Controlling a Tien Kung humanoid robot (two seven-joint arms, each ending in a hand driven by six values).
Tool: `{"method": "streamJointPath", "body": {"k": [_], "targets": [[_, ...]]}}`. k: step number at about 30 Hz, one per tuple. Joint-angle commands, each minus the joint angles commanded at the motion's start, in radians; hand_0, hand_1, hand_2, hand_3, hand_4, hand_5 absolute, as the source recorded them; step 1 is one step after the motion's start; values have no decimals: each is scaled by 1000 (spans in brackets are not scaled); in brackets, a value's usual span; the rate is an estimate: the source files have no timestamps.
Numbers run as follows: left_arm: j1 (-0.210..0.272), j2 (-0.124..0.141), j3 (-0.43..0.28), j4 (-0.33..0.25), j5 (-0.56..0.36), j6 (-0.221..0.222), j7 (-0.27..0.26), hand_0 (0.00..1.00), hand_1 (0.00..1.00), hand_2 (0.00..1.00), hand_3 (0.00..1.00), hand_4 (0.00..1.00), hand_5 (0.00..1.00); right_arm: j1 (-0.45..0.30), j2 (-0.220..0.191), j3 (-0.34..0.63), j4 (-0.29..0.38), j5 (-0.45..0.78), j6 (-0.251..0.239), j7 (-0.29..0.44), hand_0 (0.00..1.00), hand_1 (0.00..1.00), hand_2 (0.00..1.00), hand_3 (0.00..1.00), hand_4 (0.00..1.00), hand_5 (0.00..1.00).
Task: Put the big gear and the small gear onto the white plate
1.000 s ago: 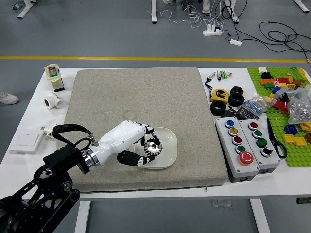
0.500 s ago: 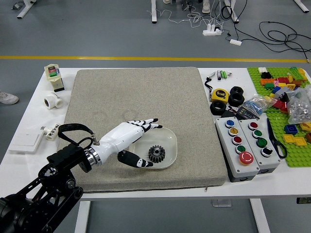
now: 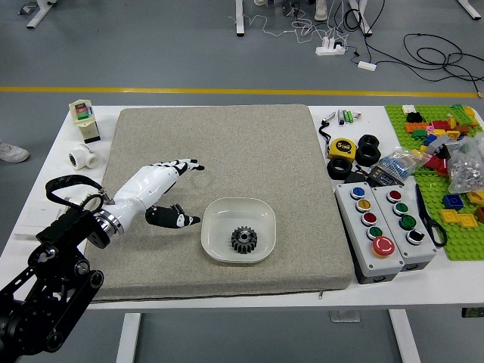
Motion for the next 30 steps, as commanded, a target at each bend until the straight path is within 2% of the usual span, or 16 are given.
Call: {"method": "streamJointPath", "body": {"k": [1, 4, 5, 10, 11, 13, 16, 17, 22, 23, 30], "targets": [[-1, 0, -4, 12, 0, -18, 2, 662, 716, 783, 670, 781, 153, 0, 0, -1, 0, 0, 0, 0, 604, 609, 699, 554, 756, 656], [-5, 0, -6, 45, 0, -25, 3, 662, 716, 783, 670, 781, 153, 0, 0, -1, 0, 1, 0, 0, 604, 609, 699, 554, 756, 656], [-6, -1, -7, 54, 0, -24, 4, 545, 611, 643, 627, 779, 147, 0, 1, -1, 0, 1, 0, 0, 603, 610, 699, 555, 756, 656], [-7, -6, -15, 89, 0, -22, 7, 545, 611, 643, 627, 779, 147, 1, 1, -2, 0, 3, -1, 0, 603, 610, 699, 555, 756, 656], [-7, -7, -15, 95, 0, -21, 7, 482, 563, 588, 611, 769, 153, 1, 1, -2, 0, 4, -1, 0, 604, 612, 698, 554, 756, 657], [-8, -7, -16, 104, 0, -18, 9, 482, 563, 588, 611, 769, 153, 2, 1, -3, 0, 6, -1, 0, 604, 612, 698, 554, 756, 657], [-8, -8, -16, 110, 0, -17, 12, 482, 563, 588, 611, 769, 153, 3, 0, -3, 0, 7, 0, 0, 604, 612, 698, 554, 756, 657], [-8, -8, -17, 112, 0, -18, 13, 401, 496, 538, 595, 737, 149, 3, 0, -3, 0, 8, 0, 0, 604, 610, 699, 554, 757, 657], [-8, -8, -19, 118, 0, -17, 19, 401, 496, 538, 595, 737, 149, 4, -1, -2, 0, 9, 0, 2, 604, 610, 699, 554, 757, 657], [-8, -8, -18, 117, 0, -15, 20, 329, 451, 508, 570, 693, 130, 5, -1, -3, 0, 10, 0, 2, 604, 610, 699, 554, 756, 657], [-13, -9, -19, 111, 0, 17, 21, 307, 428, 491, 565, 672, 127, 8, -2, -1, 0, 10, 0, 3, 604, 610, 698, 553, 756, 658]]}}
